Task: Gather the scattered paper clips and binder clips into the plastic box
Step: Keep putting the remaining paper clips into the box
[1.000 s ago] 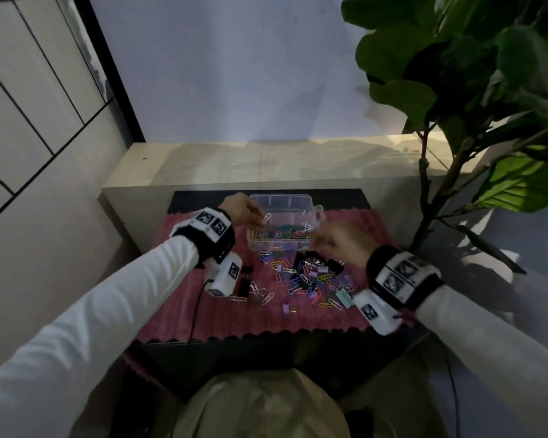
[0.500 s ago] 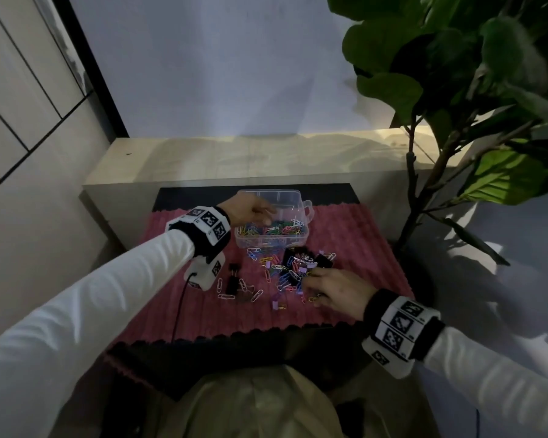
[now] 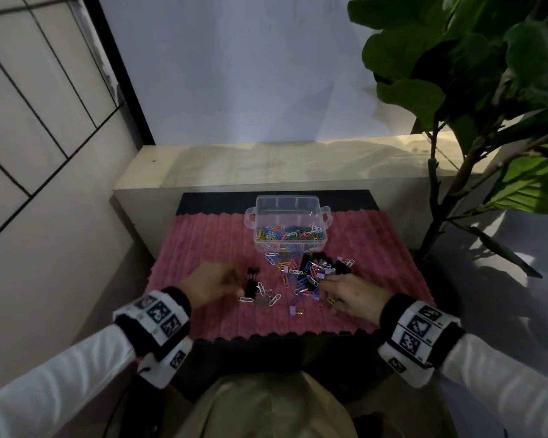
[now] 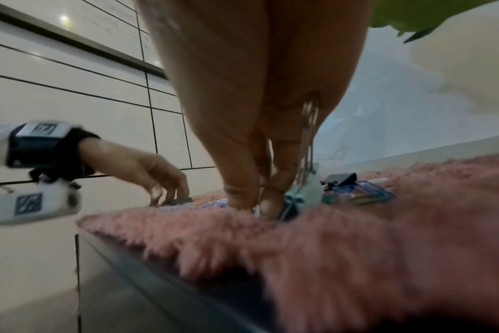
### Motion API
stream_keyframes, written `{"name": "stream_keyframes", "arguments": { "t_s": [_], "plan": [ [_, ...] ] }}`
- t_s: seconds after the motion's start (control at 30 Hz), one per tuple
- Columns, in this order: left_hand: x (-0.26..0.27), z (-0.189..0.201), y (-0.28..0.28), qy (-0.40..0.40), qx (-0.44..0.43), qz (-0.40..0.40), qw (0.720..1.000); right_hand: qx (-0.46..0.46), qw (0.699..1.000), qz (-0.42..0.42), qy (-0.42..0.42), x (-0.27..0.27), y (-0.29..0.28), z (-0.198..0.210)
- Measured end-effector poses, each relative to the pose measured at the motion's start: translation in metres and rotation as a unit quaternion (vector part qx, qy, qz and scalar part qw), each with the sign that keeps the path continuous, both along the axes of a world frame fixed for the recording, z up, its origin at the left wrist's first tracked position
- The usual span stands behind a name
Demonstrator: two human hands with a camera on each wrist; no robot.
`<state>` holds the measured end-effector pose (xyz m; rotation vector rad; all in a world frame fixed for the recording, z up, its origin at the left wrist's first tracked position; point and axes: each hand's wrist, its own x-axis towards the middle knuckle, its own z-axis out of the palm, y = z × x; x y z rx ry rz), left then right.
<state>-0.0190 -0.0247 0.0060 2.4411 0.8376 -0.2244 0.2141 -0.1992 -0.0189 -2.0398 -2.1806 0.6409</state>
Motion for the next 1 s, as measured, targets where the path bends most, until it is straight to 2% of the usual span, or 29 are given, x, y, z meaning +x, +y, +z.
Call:
{"name": "stream_keyframes", "arguments": {
  "t_s": [0.13, 0.3, 0.47, 0.6, 0.7, 0.73, 0.87, 1.0],
  "plan": [
    [0.007, -0.027, -0.011, -0.018, 0.021, 0.057, 0.998, -0.015, 0.998, -0.042, 0.052, 0.005, 0.005, 0.007],
    [0.013, -0.028, -0.007, -0.043, 0.017, 0.035, 0.998, -0.025, 0.984, -0.12, 0.13, 0.018, 0.011, 0.016],
    [0.007, -0.022, 0.006, -0.044, -0.026, 0.048, 0.998, 0.02, 0.965, -0.186, 0.184, 0.026, 0.02, 0.031],
    [0.0, -0.017, 0.009, -0.036, -0.022, 0.045, 0.998, 0.041, 0.954, -0.197, 0.222, 0.036, 0.024, 0.044],
    [-0.004, -0.013, 0.01, -0.071, -0.031, 0.063, 0.995, 0.011, 0.958, -0.173, 0.226, 0.032, 0.02, 0.043],
    [-0.005, -0.009, 0.01, -0.09, -0.035, 0.073, 0.993, 0.001, 0.964, -0.16, 0.212, 0.028, 0.018, 0.039],
    [0.003, 0.003, 0.005, -0.149, -0.041, 0.061, 0.986, 0.006, 0.997, -0.047, 0.056, 0.002, 0.012, 0.018],
    [0.021, 0.003, -0.005, -0.129, -0.032, -0.014, 0.991, 0.008, 0.999, 0.002, -0.038, -0.006, 0.007, 0.002]
  ]
}}
